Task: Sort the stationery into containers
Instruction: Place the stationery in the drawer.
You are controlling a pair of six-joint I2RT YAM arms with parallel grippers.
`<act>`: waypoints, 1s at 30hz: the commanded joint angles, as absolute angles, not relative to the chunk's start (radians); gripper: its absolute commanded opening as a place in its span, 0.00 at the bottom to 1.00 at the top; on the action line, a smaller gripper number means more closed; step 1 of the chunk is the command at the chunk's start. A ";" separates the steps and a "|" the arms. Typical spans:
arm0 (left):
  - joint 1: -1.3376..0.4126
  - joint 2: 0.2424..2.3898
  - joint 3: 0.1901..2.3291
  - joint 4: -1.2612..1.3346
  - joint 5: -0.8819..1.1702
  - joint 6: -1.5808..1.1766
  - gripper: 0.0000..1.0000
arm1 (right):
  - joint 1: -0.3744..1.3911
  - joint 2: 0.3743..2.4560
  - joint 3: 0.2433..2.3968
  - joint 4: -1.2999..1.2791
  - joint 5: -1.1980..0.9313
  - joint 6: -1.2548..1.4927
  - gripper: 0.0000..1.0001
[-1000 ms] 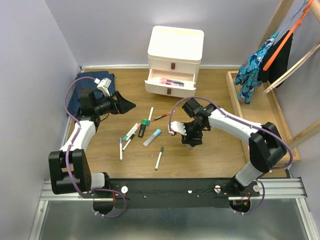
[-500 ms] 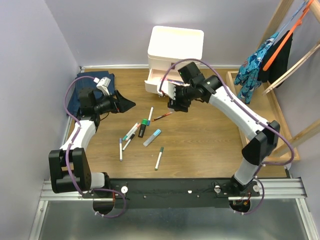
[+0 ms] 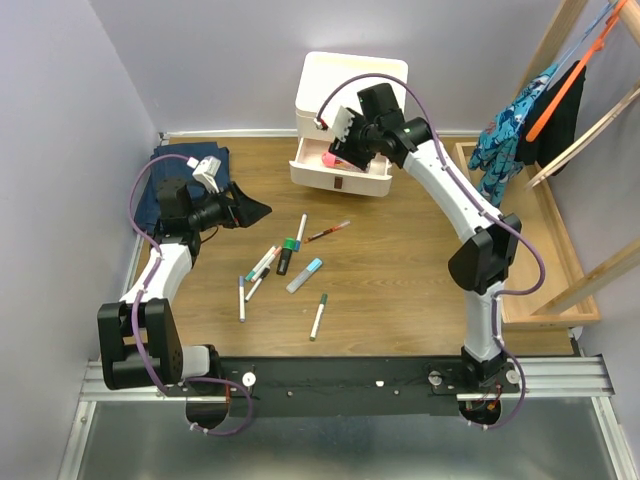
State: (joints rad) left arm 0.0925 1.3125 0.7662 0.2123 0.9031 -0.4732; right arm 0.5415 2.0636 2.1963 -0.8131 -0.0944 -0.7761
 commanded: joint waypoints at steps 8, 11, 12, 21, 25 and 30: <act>0.104 1.301 0.756 0.230 0.911 -0.471 0.97 | 0.552 2.198 2.322 -0.680 -0.118 -0.706 0.52; 0.106 1.307 0.756 0.232 0.911 -0.468 0.97 | 0.552 2.233 2.341 -0.650 -0.138 -0.680 0.53; 0.106 1.307 0.756 0.230 0.908 -0.465 0.97 | 0.551 2.244 2.359 -0.638 -0.149 -0.673 0.53; 0.115 1.327 0.764 0.219 0.908 -0.462 0.97 | 0.571 2.338 2.421 -0.571 -0.236 -0.578 0.55; 0.121 1.338 0.772 0.215 0.908 -0.462 0.97 | 0.577 2.356 2.411 -0.572 -0.276 -0.560 0.56; 0.129 1.350 0.781 0.212 0.910 -0.462 0.97 | 0.580 2.384 2.418 -0.577 -0.247 -0.569 0.57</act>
State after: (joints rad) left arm 0.1169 1.3354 0.7605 0.2150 0.9031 -0.4725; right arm 0.5739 2.3455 2.3760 -0.6128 -0.2317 -0.5854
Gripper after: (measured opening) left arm 0.969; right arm 0.662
